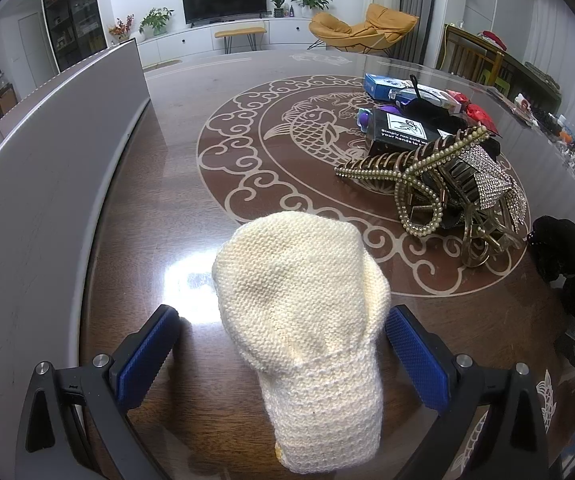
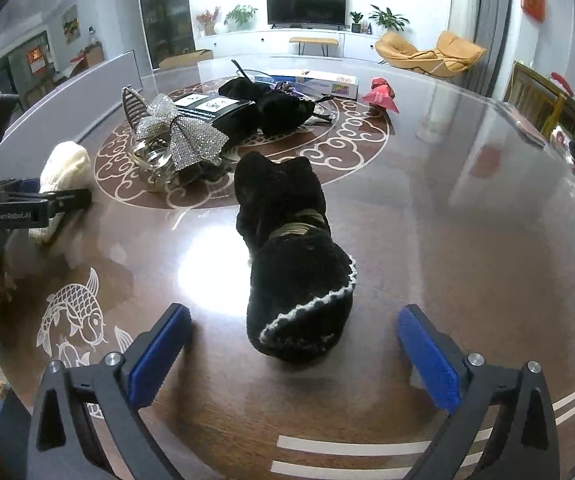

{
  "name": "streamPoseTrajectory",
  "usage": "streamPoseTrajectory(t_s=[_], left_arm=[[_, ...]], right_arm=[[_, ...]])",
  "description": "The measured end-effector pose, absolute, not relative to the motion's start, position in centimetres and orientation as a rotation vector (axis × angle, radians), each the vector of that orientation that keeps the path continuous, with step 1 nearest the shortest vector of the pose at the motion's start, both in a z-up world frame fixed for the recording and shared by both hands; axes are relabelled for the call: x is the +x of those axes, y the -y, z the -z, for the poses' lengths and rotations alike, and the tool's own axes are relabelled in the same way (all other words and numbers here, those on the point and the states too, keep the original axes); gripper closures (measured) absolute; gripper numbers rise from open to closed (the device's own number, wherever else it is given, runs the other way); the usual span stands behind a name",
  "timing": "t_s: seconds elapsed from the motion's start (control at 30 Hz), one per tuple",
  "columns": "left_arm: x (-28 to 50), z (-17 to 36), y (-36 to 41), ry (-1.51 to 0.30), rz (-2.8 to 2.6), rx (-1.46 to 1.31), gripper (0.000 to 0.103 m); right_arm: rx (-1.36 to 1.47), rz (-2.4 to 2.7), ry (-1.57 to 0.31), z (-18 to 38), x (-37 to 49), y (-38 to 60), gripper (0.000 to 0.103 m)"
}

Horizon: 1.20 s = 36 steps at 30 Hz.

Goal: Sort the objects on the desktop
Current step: 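Lift the cream glove with the left tool while the right tool lifts the black glove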

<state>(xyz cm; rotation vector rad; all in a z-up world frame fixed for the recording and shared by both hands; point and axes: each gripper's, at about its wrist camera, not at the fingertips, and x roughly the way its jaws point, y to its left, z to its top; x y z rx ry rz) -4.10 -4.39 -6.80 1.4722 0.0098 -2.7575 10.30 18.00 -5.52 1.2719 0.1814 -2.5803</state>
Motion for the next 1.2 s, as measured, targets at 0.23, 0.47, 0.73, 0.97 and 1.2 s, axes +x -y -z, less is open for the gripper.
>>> streamPoseTrajectory(t_s=[0.23,0.47,0.73,0.97,1.2], left_arm=[[-3.5,6.8,4.3,0.05,2.795,1.542,0.0],[-3.8,6.7,4.0,0.061,2.795,1.555,0.003],[-2.3,4.3,3.7,0.036,2.904,1.445,0.061],[0.1,-1.2,4.2,-0.195,3.03,1.379,0.061],[3.0,-6.6,9.7,-0.304,3.04,1.274,0.061]], right_arm=[[1.343,2.477,0.001,4.5,8.8,-21.3,0.0],[1.36,2.4,-0.181,3.5,6.8,-18.1,0.004],[1.397,2.386,-0.156,3.4,6.9,-17.4,0.073],[1.343,2.379,-0.062,1.1,7.4,-17.2,0.073],[1.177,2.307,0.01,-3.9,7.4,-11.8,0.073]])
